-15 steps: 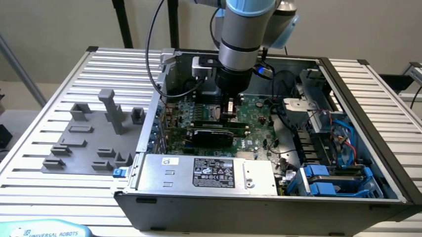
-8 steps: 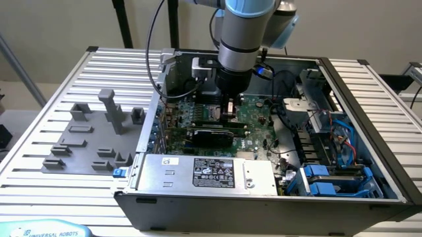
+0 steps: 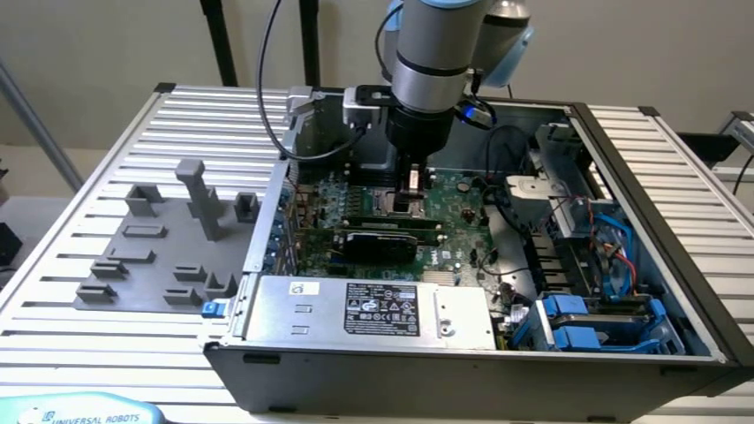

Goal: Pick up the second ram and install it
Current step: 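Press down the second ram until it locks into place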

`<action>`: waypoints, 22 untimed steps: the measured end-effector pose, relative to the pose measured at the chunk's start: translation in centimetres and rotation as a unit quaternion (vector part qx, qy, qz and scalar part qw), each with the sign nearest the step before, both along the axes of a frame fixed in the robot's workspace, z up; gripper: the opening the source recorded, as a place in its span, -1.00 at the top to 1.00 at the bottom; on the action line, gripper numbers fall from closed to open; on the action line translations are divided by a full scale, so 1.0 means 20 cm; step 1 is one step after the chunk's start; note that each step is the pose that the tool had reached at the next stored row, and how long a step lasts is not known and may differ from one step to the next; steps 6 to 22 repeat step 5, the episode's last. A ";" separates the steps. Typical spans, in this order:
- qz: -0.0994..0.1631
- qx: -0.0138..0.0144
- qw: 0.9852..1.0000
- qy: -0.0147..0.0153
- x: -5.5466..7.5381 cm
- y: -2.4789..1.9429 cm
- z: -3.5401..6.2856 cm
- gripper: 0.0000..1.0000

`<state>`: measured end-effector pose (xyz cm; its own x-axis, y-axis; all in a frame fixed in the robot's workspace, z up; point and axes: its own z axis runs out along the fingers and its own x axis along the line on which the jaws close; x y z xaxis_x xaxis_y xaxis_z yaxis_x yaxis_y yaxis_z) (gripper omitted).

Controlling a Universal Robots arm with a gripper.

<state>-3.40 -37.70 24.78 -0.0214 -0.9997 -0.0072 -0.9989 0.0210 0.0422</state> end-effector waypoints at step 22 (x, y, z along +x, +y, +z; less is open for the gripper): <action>0.000 0.000 1.000 0.000 0.00 0.000 0.000 0.79</action>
